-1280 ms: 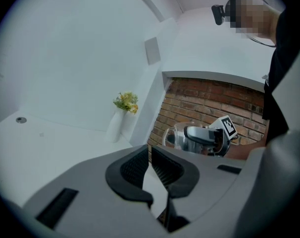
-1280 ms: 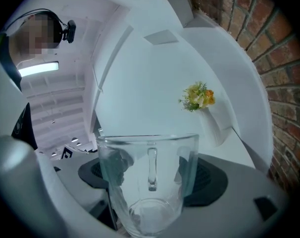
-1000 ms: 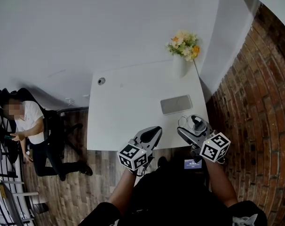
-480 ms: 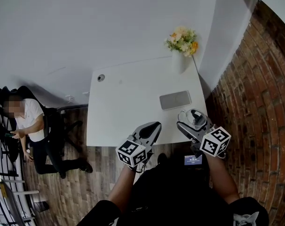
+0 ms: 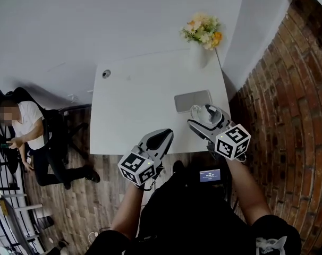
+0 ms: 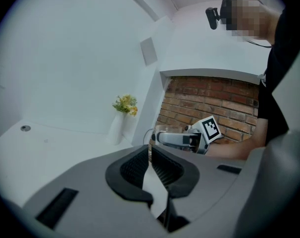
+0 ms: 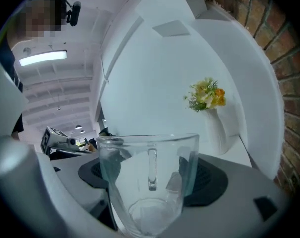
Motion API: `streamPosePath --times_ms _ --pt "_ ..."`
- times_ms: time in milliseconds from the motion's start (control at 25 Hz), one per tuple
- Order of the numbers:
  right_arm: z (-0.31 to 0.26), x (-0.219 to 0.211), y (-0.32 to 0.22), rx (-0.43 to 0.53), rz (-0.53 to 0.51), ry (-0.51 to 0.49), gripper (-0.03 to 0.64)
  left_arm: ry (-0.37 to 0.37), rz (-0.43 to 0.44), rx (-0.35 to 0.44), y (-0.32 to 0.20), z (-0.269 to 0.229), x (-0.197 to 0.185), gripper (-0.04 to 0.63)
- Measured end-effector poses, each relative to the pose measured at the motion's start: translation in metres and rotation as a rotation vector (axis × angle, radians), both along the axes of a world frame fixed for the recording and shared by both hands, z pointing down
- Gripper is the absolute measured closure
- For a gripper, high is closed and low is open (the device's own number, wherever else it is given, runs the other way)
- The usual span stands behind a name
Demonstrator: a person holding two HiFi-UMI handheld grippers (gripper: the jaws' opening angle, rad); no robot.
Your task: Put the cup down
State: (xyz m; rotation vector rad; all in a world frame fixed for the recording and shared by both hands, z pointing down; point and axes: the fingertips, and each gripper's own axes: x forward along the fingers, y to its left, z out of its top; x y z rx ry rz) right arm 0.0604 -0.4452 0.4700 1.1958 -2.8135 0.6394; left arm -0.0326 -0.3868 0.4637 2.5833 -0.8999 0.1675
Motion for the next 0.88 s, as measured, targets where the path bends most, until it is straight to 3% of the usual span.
streamPosePath --times_ms 600,880 --pt "0.118 -0.035 -0.103 0.055 0.042 0.19 0.201 -0.016 -0.113 -0.11 -0.025 0.036 -0.01 0.568" --pt "0.147 -0.06 -0.135 0.074 0.035 0.248 0.201 -0.006 -0.16 -0.143 -0.03 0.047 -0.018 0.568"
